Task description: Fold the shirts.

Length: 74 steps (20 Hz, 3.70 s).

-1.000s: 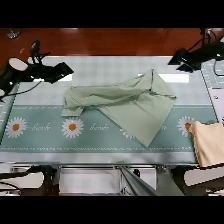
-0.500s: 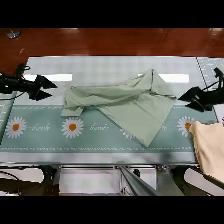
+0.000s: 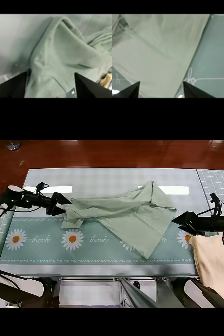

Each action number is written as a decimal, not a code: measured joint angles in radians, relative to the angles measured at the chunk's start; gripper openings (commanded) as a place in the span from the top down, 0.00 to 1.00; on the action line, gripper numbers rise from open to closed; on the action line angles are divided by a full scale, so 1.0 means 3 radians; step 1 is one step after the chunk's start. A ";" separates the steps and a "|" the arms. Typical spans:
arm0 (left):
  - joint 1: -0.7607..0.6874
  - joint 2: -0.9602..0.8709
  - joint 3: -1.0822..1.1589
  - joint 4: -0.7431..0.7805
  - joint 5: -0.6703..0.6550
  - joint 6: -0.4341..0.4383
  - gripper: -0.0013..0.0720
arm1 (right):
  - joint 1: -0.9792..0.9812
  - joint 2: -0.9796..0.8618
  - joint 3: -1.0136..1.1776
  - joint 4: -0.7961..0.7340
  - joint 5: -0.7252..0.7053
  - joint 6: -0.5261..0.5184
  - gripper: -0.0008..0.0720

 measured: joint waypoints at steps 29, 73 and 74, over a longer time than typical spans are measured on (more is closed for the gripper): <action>-0.0104 0.0122 0.0238 -0.0153 -0.0191 0.0301 0.95 | 0.1734 -0.0694 -0.0262 0.0492 -0.0626 0.0388 0.97; -0.0717 0.1822 0.0394 0.2281 0.1057 -0.0572 0.95 | 0.1245 -0.0538 0.2073 -0.1030 -0.0308 0.0740 0.97; -0.0718 0.1602 0.0487 0.2252 0.1128 -0.0623 0.95 | 0.1245 -0.0799 0.2201 -0.1022 -0.0425 0.0736 0.97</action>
